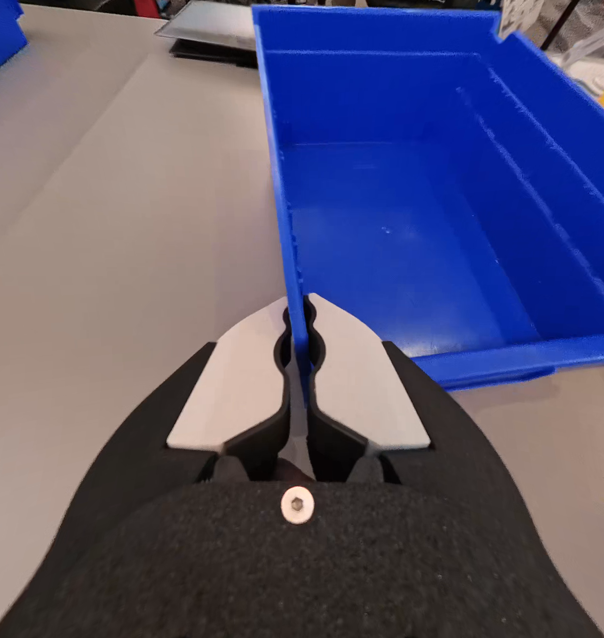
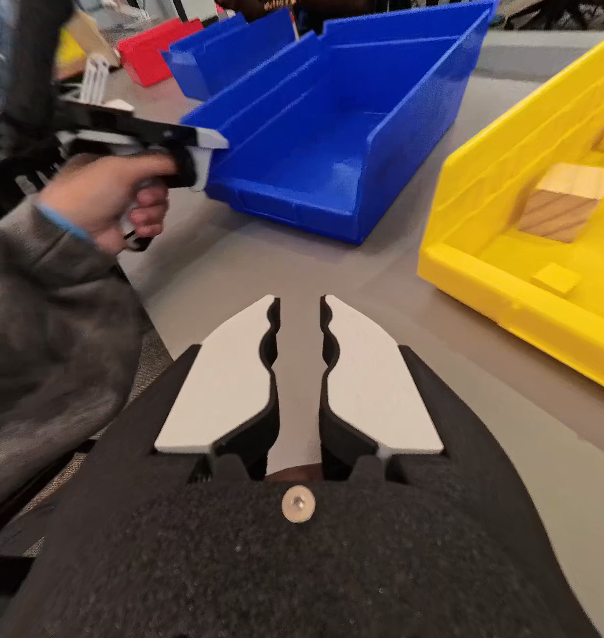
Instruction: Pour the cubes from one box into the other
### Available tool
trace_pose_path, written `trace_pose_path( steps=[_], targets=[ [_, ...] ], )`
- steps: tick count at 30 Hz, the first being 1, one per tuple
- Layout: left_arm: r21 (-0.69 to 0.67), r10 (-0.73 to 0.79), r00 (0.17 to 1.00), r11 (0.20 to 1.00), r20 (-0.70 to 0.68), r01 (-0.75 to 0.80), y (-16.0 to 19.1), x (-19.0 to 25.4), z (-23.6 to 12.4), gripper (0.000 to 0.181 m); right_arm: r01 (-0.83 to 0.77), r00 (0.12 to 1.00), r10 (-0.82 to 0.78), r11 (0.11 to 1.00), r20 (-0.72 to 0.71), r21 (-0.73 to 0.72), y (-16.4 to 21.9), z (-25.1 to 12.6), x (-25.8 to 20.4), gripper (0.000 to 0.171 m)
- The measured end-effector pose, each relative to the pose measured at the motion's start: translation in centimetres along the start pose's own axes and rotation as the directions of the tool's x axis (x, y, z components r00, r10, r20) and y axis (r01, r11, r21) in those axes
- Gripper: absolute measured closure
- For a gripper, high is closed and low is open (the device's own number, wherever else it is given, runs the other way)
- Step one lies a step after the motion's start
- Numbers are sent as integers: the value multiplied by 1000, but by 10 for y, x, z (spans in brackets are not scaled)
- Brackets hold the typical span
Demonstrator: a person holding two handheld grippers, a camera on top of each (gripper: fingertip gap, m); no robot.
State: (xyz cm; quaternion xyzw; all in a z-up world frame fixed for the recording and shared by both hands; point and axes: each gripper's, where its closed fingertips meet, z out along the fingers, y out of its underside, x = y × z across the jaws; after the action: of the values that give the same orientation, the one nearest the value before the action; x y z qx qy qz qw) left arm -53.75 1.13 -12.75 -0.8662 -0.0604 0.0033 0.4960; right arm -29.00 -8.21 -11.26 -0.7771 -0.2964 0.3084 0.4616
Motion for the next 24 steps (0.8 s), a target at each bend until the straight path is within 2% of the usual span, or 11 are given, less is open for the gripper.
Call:
trace_pose_path(
  steps=[3,6,8,9,10,13,16,19,22,24],
  targets=[
    [26,-120,993,993,24,119,28,-6,-48,177,39,995,-40,999,-86,-11,-2,29,-11,146],
    [31,-153,986,988,59,151,53,-7,-91,177,51,974,-54,998,-219,-22,-6,53,-14,140],
    [45,-160,985,986,62,158,66,-2,-114,177,-12,980,-3,997,-201,-76,4,66,-27,138],
    [53,-153,985,987,80,149,71,-1,-123,176,-34,975,17,997,-220,-76,4,65,-29,140],
    [58,-139,984,989,109,133,76,-1,-132,176,-36,962,16,997,-272,-68,1,59,-25,162],
    [86,-103,986,992,134,92,76,8,-154,176,51,941,-65,997,-332,-52,-11,42,-26,168],
    [198,-60,991,980,124,34,38,26,-172,177,138,918,-102,988,-383,67,-52,10,-24,168],
    [310,13,998,950,63,-32,-23,72,-184,177,183,889,-82,966,-451,185,-105,-44,0,168],
    [370,109,994,924,-18,-94,-82,149,-182,177,190,844,-29,950,-536,249,-144,-110,52,168],
    [398,210,976,901,-51,-173,-110,214,-171,176,195,800,3,945,-600,264,-156,-156,103,168]
  ],
)
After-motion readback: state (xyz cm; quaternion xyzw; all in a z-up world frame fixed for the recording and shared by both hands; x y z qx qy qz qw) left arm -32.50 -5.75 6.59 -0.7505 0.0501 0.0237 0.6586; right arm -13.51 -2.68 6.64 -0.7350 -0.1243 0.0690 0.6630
